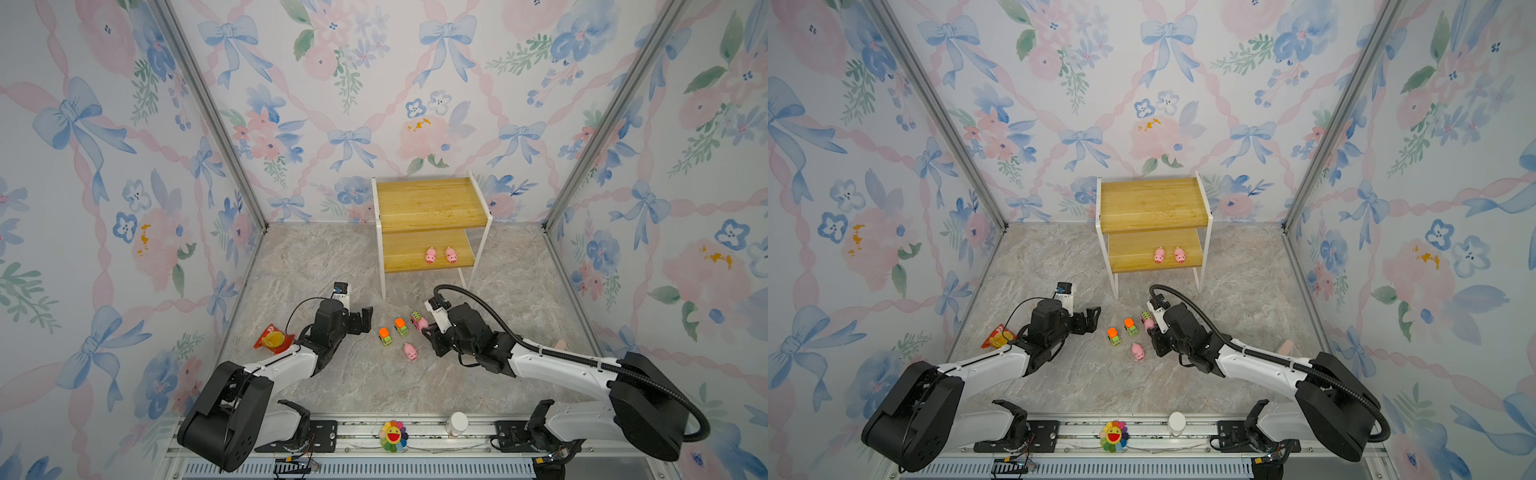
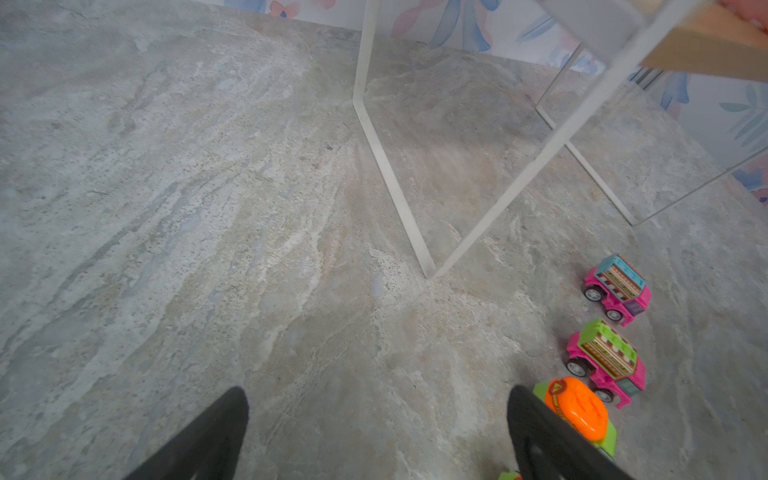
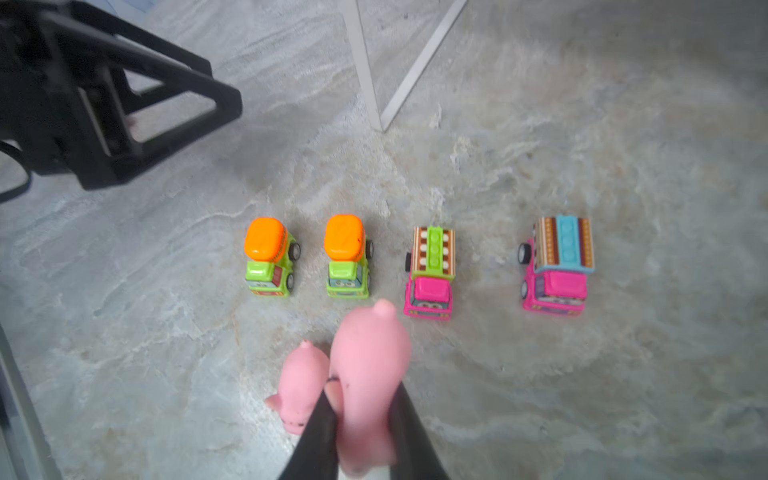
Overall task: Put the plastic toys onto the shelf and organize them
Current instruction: 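Lift the pig with the right gripper and carry it to the lower shelf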
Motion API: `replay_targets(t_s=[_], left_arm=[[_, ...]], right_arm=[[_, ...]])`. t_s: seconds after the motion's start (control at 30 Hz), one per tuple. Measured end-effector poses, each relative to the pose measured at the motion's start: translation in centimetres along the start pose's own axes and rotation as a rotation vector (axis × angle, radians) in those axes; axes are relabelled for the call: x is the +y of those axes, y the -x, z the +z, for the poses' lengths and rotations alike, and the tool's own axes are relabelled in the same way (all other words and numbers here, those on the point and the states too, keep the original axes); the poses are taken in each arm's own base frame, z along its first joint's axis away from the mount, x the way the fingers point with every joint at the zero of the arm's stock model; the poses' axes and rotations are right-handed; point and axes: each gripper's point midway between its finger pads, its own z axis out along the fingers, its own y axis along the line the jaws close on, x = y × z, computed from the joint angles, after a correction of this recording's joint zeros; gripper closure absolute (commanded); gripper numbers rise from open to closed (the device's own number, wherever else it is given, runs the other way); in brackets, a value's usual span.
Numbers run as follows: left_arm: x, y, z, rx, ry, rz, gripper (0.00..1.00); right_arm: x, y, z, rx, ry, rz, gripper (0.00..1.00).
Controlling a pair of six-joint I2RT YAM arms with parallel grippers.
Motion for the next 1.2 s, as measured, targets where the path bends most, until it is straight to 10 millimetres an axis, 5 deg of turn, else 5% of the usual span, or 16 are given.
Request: replay_targets(t_s=[0.27, 0.43, 1.2], left_arm=[[-0.2, 0.0, 0.1, 0.003, -0.011, 0.000, 0.02], [-0.3, 0.1, 0.1, 0.002, -0.016, 0.001, 0.02], [-0.6, 0.2, -0.1, -0.001, -0.031, 0.017, 0.02]], right_arm=[[1.0, 9.0, -1.3, -0.159, -0.001, -0.053, 0.78], [0.4, 12.1, -1.1, -0.207, -0.042, -0.074, 0.78], [-3.5, 15.3, 1.8, -0.299, -0.186, -0.064, 0.77]])
